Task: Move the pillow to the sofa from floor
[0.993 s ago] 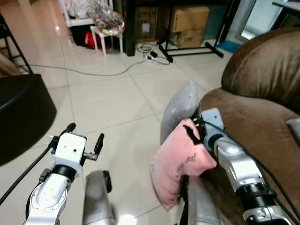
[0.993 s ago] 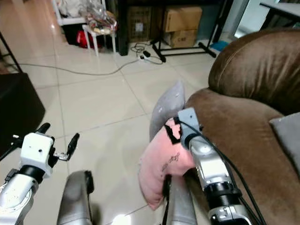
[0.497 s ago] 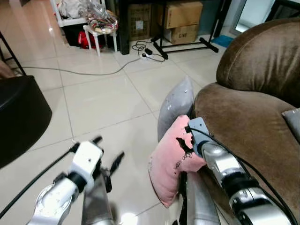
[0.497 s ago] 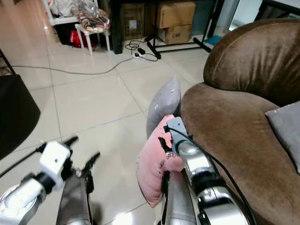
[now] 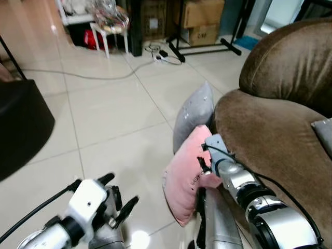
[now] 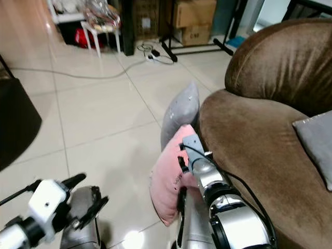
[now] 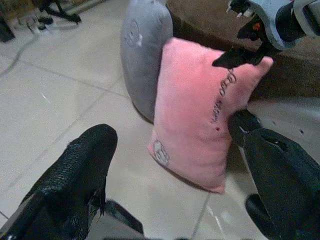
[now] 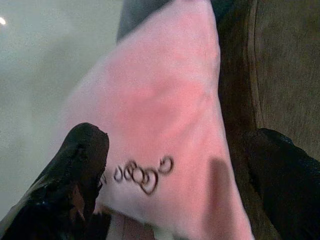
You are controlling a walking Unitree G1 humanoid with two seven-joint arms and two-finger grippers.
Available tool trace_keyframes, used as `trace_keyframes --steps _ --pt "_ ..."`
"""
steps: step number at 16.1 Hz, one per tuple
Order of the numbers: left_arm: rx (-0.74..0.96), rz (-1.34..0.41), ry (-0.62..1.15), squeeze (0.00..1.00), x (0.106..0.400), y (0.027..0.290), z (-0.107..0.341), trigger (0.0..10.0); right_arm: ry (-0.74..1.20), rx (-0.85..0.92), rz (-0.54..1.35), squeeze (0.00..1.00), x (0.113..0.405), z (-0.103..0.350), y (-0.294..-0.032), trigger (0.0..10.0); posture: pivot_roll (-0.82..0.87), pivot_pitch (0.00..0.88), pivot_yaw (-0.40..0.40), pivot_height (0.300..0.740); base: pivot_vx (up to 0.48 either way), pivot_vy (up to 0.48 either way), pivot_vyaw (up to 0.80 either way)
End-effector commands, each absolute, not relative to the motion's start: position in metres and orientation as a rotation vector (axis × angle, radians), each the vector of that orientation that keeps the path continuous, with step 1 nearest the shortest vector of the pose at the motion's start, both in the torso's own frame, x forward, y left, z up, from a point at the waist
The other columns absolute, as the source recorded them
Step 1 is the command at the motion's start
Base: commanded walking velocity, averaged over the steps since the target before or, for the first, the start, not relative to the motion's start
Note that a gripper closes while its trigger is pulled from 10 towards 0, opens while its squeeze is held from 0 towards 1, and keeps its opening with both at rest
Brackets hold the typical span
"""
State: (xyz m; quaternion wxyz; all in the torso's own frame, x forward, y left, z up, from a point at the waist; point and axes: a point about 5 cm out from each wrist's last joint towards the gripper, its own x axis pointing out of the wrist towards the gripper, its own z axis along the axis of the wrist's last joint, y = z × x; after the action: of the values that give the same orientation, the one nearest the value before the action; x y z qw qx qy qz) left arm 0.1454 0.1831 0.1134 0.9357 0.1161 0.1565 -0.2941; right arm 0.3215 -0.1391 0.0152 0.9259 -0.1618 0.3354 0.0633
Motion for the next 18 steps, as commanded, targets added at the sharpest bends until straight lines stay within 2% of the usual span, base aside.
trace_keyframes --steps 1,2,3,4,5,9,10,11,12,13,18 --pt "0.243 -0.612 0.305 0.00 0.141 0.182 0.122 10.0 0.675 -0.359 0.116 0.00 0.324 0.017 -0.140 10.0 0.07 0.100 -0.085 0.478 0.000 0.000 0.00" --pt "0.240 -0.613 0.314 0.00 0.132 0.182 0.129 10.0 0.683 -0.380 0.100 0.00 0.321 0.014 -0.141 10.0 0.08 0.128 -0.087 0.478 0.000 0.000 0.00" --pt "0.241 -0.613 0.329 0.00 0.126 0.183 0.130 10.0 0.681 -0.376 0.080 0.00 0.321 0.014 -0.140 8.9 0.09 0.146 -0.086 0.478 0.000 0.000 0.00" --pt "0.243 -0.612 0.338 0.00 0.122 0.185 0.131 10.0 0.674 -0.364 0.066 0.00 0.321 0.014 -0.140 9.0 0.10 0.166 -0.089 0.478 0.000 0.000 0.00" --pt "0.247 -0.606 0.347 0.00 0.118 0.187 0.133 10.0 0.659 -0.351 0.059 0.00 0.323 0.016 -0.138 10.0 0.10 0.183 -0.087 0.478 0.000 0.000 0.00" --pt "0.253 -0.576 0.390 0.00 0.098 0.192 0.140 10.0 0.620 -0.337 0.042 0.00 0.325 0.019 -0.131 10.0 0.11 0.224 -0.100 0.478 0.000 0.000 0.00" --pt "0.252 -0.568 0.401 0.00 0.091 0.192 0.143 10.0 0.611 -0.329 0.043 0.00 0.325 0.019 -0.129 4.2 0.12 0.225 -0.104 0.478 0.000 0.000 0.00" --pt "0.251 -0.566 0.404 0.00 0.088 0.191 0.145 10.0 0.608 -0.332 0.044 0.00 0.325 0.019 -0.128 4.2 0.12 0.225 -0.105 0.478 0.000 0.000 0.00" --pt "0.250 -0.558 0.420 0.00 0.083 0.192 0.143 10.0 0.593 -0.341 0.036 0.00 0.325 0.020 -0.126 1.3 0.13 0.231 -0.110 0.478 0.000 0.000 0.00" --pt "0.256 -0.555 0.435 0.00 0.081 0.195 0.140 10.0 0.577 -0.378 0.025 0.00 0.326 0.021 -0.125 0.0 0.13 0.235 -0.112 0.478 0.000 0.000 0.00" --pt "0.282 -0.536 0.451 0.00 0.073 0.198 0.144 10.0 0.548 -0.517 -0.021 0.00 0.325 0.021 -0.127 0.0 0.14 0.241 -0.105 0.478 0.000 0.000 0.00"
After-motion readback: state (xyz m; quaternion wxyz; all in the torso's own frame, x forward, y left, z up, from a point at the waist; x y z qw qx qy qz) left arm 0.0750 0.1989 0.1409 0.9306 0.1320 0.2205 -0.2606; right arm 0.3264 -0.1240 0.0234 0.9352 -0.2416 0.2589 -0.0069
